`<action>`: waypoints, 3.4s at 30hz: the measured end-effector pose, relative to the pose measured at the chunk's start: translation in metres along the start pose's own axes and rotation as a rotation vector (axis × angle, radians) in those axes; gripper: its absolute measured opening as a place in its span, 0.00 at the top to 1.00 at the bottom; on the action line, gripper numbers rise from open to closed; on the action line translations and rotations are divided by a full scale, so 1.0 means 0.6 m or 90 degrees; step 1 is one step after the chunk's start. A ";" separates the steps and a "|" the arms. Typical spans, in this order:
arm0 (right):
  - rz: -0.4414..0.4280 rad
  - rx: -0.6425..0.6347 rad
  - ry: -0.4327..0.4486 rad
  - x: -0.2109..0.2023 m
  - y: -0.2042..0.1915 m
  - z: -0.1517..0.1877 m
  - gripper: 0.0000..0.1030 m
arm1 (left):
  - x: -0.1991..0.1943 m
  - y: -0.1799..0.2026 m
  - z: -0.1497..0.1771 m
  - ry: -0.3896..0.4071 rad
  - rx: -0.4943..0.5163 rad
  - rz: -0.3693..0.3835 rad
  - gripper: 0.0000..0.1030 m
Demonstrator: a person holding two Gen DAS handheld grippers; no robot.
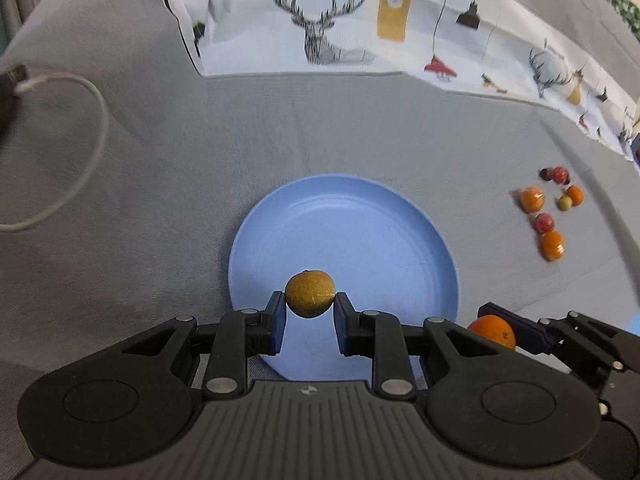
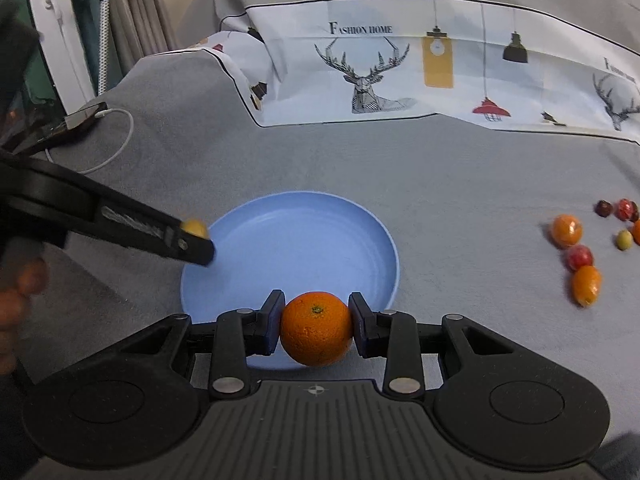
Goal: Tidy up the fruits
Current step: 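Carry the yellow plum and mandarin over the blue plate with both tools, then open both tools to drop the plum and mandarin onto the plate, then lift both open tools away from the plate toward the fruit cluster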
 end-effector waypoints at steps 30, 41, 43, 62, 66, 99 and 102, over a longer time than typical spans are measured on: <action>0.030 -0.030 -0.014 -0.045 0.030 0.009 0.09 | -0.063 0.015 0.025 0.007 0.015 -0.046 0.01; 0.091 -0.013 0.111 -0.228 0.039 0.006 0.01 | -0.201 0.083 0.115 0.052 0.006 -0.047 0.00; 0.102 -0.005 0.133 -0.254 0.049 0.006 0.01 | -0.216 0.099 0.115 0.073 0.015 -0.048 0.00; 0.155 0.022 0.225 -0.376 0.075 0.029 0.01 | -0.307 0.184 0.140 0.137 0.067 -0.023 0.00; 0.148 0.023 0.234 -0.385 0.072 0.034 0.01 | -0.322 0.178 0.144 0.151 0.056 -0.027 0.00; 0.169 0.164 0.117 -0.268 0.221 0.060 0.01 | -0.144 0.244 0.052 0.036 0.086 -0.025 0.00; 0.182 0.178 0.105 -0.255 0.248 0.063 0.01 | -0.123 0.261 0.038 0.029 0.093 -0.020 0.00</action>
Point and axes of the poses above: each gripper's, at about its wrist camera, not at the fingertips, and x roughly the way its jaws point, y to its right, z to its underside, the point moved 8 cm from there along x, roughly the way its jaws point, and after that the axes turned 15 degrees about z, right-handed, at the moved point
